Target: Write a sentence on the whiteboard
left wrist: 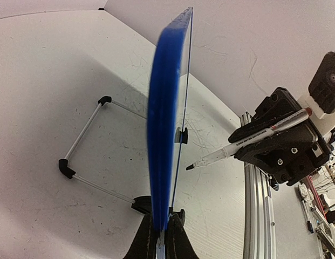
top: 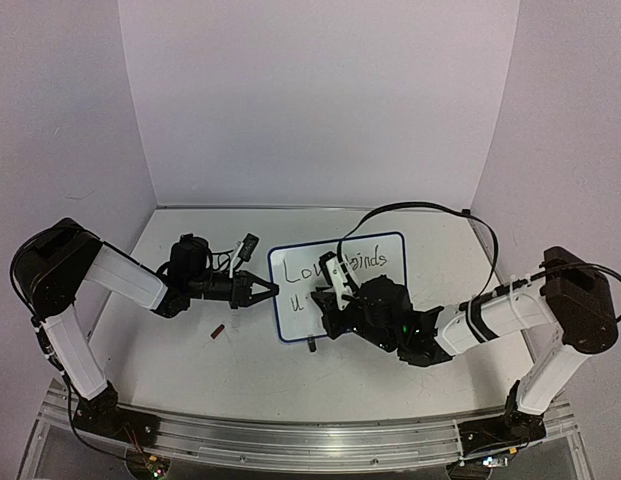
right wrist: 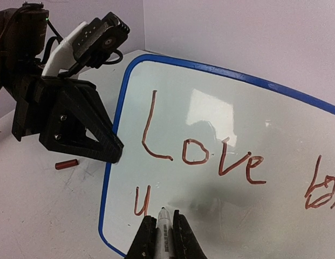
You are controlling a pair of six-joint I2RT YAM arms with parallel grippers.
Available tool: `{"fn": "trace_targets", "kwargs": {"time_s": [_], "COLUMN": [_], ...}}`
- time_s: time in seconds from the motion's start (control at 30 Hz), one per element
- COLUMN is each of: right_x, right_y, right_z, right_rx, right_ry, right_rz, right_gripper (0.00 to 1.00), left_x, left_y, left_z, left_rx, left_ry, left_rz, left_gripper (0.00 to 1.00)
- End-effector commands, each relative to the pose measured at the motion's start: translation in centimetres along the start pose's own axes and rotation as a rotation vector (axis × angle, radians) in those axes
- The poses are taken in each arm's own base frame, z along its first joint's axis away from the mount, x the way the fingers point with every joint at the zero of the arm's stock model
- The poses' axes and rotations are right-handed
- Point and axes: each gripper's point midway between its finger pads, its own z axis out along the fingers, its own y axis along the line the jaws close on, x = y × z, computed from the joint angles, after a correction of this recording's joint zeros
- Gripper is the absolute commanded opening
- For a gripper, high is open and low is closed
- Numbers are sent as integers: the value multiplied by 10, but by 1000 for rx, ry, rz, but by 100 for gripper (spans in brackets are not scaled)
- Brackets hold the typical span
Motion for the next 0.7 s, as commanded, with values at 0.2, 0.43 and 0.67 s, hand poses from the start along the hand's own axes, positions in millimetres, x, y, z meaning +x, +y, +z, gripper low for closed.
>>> {"fn": "trace_targets", "kwargs": {"time_s": [0.2,0.43,0.67], "right_x": [-21,-22,-18], "right_y": [3,-7,-2], "right_z": [8,9,17], "right_rx": [1,53,37], "right_ry": [-72,-76,-64], "right_rz": [6,14,-2], "right_gripper": [0,0,0], "left_x": [-15,-14,-16], "left_y": [-7,-7,-8], "left_z": [-3,-2,-3], "left_rx": [-3,0,0], "left_ry": [-44,-41,-46], "left_rz": [66,64,69], "left_gripper": [0,0,0]}}
